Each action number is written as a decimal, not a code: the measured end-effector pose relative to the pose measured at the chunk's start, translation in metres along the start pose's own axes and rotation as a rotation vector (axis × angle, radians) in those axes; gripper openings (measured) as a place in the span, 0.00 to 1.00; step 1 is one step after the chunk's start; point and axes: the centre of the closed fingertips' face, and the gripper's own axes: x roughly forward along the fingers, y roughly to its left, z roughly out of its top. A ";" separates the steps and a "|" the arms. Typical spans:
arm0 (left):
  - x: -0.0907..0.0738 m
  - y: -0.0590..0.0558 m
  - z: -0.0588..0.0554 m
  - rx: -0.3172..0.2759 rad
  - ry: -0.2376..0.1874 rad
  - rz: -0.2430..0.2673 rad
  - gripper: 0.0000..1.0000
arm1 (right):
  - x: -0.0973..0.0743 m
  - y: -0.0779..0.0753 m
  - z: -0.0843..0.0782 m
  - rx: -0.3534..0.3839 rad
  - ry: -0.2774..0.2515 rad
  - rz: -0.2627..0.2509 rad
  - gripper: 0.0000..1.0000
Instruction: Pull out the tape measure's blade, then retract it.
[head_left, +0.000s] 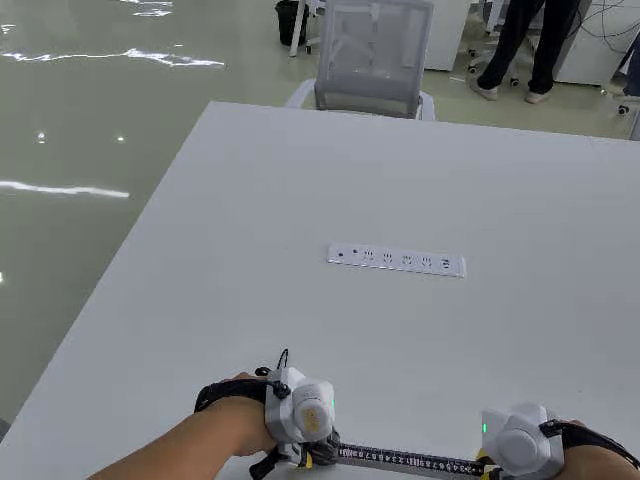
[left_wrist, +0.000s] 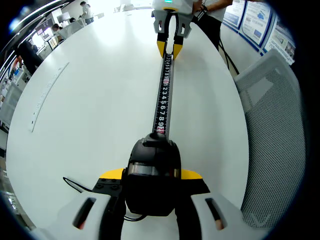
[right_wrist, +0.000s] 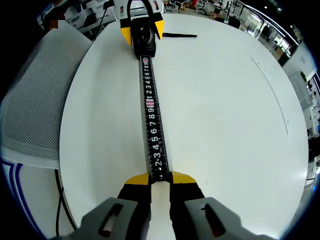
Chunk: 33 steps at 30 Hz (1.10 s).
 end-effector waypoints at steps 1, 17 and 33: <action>0.000 0.000 0.000 0.000 0.000 0.000 0.34 | -0.001 0.000 0.000 0.001 0.001 0.000 0.12; 0.000 0.000 0.000 -0.001 0.001 -0.001 0.34 | -0.002 -0.001 -0.007 0.005 0.001 -0.005 0.12; 0.001 0.000 0.000 -0.003 0.004 0.000 0.34 | -0.004 -0.002 -0.013 0.010 0.005 -0.002 0.12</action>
